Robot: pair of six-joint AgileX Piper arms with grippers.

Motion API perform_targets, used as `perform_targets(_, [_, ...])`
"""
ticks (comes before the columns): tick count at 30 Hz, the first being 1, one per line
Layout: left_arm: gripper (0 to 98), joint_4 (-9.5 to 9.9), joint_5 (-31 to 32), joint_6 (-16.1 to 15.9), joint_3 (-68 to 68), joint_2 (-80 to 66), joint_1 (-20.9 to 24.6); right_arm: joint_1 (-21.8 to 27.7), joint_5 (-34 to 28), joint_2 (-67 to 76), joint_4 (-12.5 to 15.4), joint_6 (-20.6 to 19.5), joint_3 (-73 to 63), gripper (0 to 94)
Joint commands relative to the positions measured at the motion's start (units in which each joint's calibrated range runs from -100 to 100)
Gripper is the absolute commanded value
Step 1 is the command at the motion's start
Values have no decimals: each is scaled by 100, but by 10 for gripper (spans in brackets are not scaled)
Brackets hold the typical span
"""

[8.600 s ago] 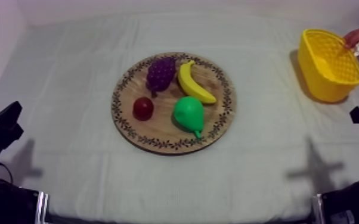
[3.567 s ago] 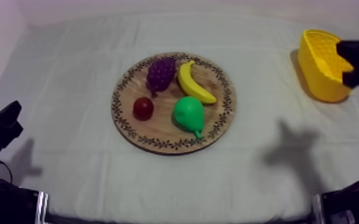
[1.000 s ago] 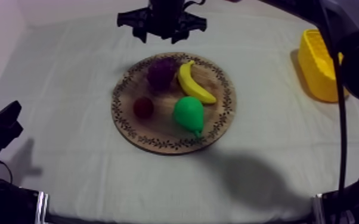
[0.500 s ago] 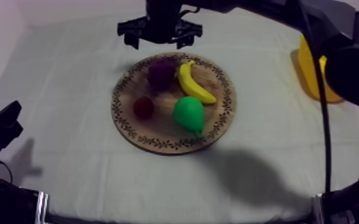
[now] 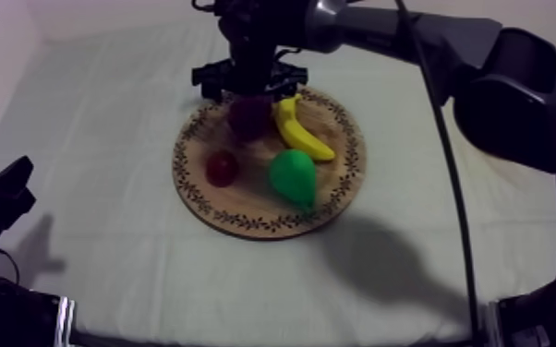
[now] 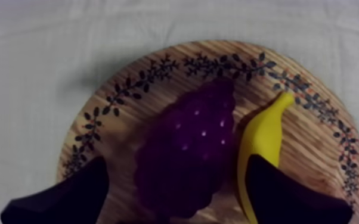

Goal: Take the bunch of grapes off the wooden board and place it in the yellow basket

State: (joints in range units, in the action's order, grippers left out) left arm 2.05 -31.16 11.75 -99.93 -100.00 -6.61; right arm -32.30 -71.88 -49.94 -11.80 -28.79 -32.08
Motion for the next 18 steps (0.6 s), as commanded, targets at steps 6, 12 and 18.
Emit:
perform_targets(6, [1, 2, 4, 0, 4, 0, -1, 6, 272, -420, 17, -23, -111, 637])
perform_targets(12, [1, 2, 4, 0, 4, 0, -1, 12, 527, -713, 71, 42, -242, 603])
perform_targets(18, [1, 2, 4, 0, 4, 0, -1, 24, 745, -860, 73, 80, -273, 416])
